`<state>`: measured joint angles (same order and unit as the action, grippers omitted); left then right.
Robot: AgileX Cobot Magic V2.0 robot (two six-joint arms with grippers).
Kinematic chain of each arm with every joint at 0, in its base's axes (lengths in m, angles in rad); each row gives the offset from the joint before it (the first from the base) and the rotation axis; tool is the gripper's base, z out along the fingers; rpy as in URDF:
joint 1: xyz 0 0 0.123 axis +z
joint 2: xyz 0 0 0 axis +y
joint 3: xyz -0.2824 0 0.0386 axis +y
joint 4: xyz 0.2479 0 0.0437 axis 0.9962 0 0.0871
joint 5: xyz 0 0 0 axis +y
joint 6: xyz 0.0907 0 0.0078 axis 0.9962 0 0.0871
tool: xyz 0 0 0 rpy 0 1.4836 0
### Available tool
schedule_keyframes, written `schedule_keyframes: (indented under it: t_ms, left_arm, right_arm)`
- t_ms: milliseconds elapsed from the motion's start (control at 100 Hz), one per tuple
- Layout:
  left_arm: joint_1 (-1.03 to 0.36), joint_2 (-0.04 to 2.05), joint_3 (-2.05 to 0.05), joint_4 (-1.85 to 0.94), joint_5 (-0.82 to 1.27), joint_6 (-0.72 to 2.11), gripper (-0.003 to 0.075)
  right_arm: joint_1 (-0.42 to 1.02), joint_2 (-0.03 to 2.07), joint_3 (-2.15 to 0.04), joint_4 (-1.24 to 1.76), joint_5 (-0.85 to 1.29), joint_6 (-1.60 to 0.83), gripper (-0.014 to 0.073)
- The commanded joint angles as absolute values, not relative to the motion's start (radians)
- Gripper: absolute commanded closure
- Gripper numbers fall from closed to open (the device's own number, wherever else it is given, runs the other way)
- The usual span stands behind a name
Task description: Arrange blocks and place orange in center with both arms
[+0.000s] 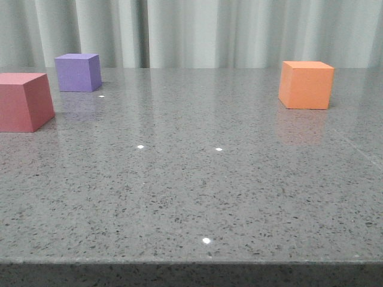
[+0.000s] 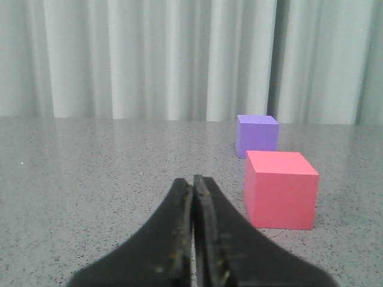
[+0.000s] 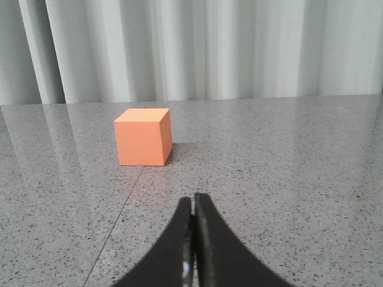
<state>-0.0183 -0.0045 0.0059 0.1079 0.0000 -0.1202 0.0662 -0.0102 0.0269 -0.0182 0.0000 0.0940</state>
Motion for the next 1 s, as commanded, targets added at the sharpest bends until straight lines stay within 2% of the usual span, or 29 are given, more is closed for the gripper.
schedule_keyframes:
  t_ms: [0,340,500,710,990]
  left_arm:
    - [-0.018,-0.037,0.048,0.106,-0.08,-0.131,0.0741]
    - [-0.018,-0.037,0.048,0.106,-0.08,-0.131,0.0741]
    - [-0.018,-0.037,0.048,0.106,-0.08,-0.131,0.0741]
    - [-0.018,-0.037,0.048,0.106,-0.08,-0.131,0.0741]
    - [-0.018,-0.037,0.048,0.106,-0.08,-0.131,0.0741]
  right_arm:
    - [0.061,-0.03,0.016,-0.023,-0.083,0.094,0.0662]
    - [0.061,-0.03,0.012,-0.022,-0.12,0.094,0.0662]
    - [0.061,-0.028,-0.067,0.0,-0.078,0.094,0.0662]
    - [0.061,0.053,-0.308,0.0,0.225,0.094,0.0662]
    - [0.061,0.346,-0.652,0.017,0.685,0.094,0.0662]
